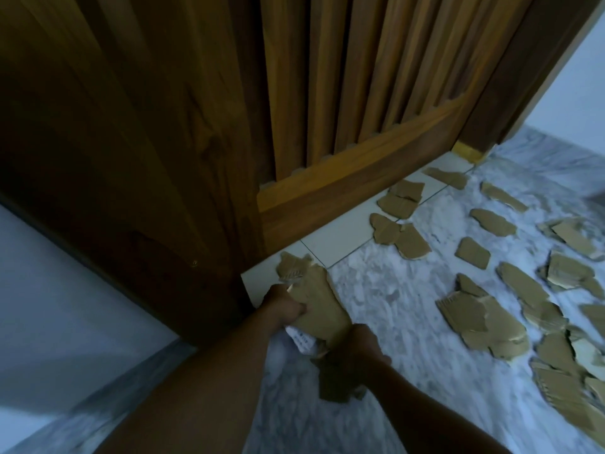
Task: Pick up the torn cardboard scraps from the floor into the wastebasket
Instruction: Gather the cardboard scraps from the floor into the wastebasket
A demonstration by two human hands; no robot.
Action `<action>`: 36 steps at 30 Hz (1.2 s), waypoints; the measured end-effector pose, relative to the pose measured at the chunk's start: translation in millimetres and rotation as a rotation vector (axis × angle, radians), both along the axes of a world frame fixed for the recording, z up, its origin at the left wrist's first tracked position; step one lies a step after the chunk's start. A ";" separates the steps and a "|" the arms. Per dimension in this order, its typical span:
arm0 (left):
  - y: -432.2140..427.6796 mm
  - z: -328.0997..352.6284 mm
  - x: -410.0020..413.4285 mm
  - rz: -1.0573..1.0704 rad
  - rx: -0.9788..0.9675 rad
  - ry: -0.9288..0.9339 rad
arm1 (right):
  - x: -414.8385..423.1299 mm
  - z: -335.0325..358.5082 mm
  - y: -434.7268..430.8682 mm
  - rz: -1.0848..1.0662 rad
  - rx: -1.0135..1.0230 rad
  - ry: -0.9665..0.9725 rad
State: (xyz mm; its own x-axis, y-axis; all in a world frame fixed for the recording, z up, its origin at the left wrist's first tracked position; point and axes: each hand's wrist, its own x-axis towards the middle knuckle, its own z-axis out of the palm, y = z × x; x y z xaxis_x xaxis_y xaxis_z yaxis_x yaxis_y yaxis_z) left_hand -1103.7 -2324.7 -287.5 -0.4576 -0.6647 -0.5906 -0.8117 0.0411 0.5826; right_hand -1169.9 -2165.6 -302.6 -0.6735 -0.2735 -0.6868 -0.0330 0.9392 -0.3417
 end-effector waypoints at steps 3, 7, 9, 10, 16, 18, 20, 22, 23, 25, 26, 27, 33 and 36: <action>-9.7 9.4 -18.4 0.127 0.004 0.092 | -38.4 0.5 13.4 0.001 -0.004 0.070; -26.2 17.8 -41.7 0.038 -0.090 0.107 | -105.7 -17.2 45.0 0.056 0.076 0.186; -28.4 13.7 -47.7 -0.007 -0.133 0.057 | -117.6 -11.4 55.6 0.149 0.067 0.195; -29.0 9.3 -49.4 -0.027 -0.152 0.019 | -119.4 -6.5 58.3 0.179 0.055 0.193; -42.5 -9.0 -62.0 -0.125 -0.301 -0.222 | -135.1 -23.2 56.4 0.113 0.020 0.062; -44.1 -11.6 -66.8 -0.218 -0.292 -0.295 | -140.2 -28.1 55.6 0.122 0.022 0.077; -45.3 -15.5 -71.9 -0.304 -0.360 -0.377 | -141.3 -31.7 54.4 0.138 0.025 0.104; -46.4 -19.9 -75.7 -0.335 -0.379 -0.409 | -141.4 -33.1 52.5 0.155 0.034 0.122; -47.3 -23.2 -77.0 -0.345 -0.377 -0.399 | -142.7 -35.8 51.2 0.158 0.028 0.103; -42.1 -22.9 -80.0 -0.336 -0.354 -0.330 | -146.8 -42.4 51.3 0.163 0.035 0.081; -35.9 -20.6 -80.5 -0.339 -0.354 -0.300 | -146.9 -40.8 51.7 0.164 0.016 0.089; -28.7 -17.7 -80.8 -0.344 -0.350 -0.276 | -144.4 -33.3 51.9 0.160 0.011 0.087; 0.7 -28.6 -81.6 -0.432 -0.349 -0.275 | -171.6 -16.9 68.9 -0.009 0.008 0.140; 10.8 -29.7 -80.5 -0.471 -0.340 -0.268 | -205.2 -18.1 94.2 -0.214 0.062 0.270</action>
